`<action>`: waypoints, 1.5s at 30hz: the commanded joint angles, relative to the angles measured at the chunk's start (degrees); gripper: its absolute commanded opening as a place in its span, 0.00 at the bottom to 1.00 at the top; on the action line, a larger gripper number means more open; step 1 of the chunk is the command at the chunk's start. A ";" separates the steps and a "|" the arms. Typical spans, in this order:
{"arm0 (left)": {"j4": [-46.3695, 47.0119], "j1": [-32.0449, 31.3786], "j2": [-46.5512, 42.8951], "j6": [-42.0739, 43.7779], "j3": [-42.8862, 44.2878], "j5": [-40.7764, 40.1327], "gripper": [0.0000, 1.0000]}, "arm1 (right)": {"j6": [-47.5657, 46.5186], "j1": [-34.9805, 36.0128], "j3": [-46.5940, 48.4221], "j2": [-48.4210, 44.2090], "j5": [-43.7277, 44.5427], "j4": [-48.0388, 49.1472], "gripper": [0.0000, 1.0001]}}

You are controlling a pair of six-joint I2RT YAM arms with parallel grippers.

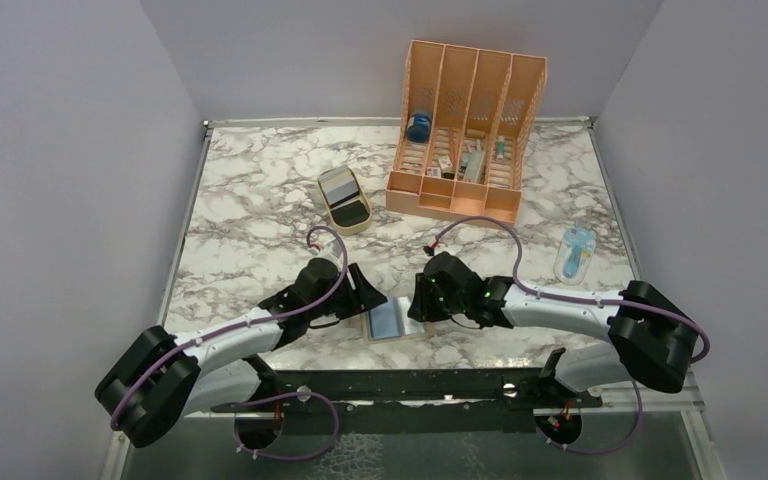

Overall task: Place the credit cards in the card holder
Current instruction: Turn over the card slot in the card holder.

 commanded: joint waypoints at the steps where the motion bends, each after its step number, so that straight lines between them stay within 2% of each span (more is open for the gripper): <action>1: 2.32 -0.45 1.01 -0.36 -0.80 0.26 0.57 | 0.00 0.26 -0.77 -1.27 0.69 1.47 0.28; 28: 6.83 -1.20 7.94 -0.56 0.60 2.14 0.57 | 0.62 0.25 -1.06 -0.77 0.42 2.27 0.28; 41: 9.64 -3.16 10.00 -1.88 3.18 1.41 0.57 | 0.47 0.25 -3.33 -3.95 1.06 3.62 0.36; 45: 10.03 -4.19 11.21 -1.97 4.84 1.23 0.57 | 0.17 0.23 -4.23 -6.29 0.53 4.22 0.42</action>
